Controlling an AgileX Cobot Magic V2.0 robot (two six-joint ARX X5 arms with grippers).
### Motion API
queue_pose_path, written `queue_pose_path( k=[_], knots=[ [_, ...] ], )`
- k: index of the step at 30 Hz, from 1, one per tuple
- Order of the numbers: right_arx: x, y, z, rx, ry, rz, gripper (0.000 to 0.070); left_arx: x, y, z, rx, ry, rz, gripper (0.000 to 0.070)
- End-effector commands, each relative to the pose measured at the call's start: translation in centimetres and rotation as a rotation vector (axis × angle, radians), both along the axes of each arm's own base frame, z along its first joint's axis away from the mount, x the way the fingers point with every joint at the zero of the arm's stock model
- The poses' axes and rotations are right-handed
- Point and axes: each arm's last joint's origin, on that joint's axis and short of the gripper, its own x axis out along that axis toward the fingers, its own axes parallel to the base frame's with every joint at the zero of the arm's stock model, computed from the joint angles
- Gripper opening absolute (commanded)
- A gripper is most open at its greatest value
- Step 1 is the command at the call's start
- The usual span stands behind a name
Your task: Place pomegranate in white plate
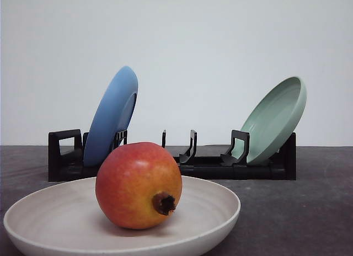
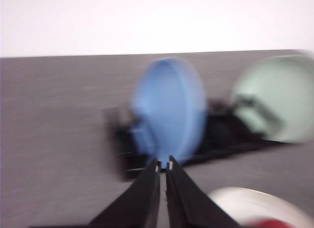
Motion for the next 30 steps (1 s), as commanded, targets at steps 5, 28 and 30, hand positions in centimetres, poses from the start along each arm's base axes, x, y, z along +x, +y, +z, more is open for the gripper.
queue_pose_path(
  k=[5, 28, 30],
  knots=[
    [0.0, 0.0, 0.3, 0.008, -0.013, 0.008, 0.0000, 2.9, 1.9, -6.6, 0.111, -0.103, 0.150, 0.0000],
    [0.0, 0.0, 0.3, 0.008, -0.013, 0.008, 0.0000, 2.6, 5.2, -15.7, 0.151, -0.115, 0.282, 0.0000],
    [0.0, 0.0, 0.3, 0.008, -0.013, 0.009, 0.0000, 2.6, 5.2, -15.7, 0.162, -0.116, 0.279, 0.0000]
  ],
)
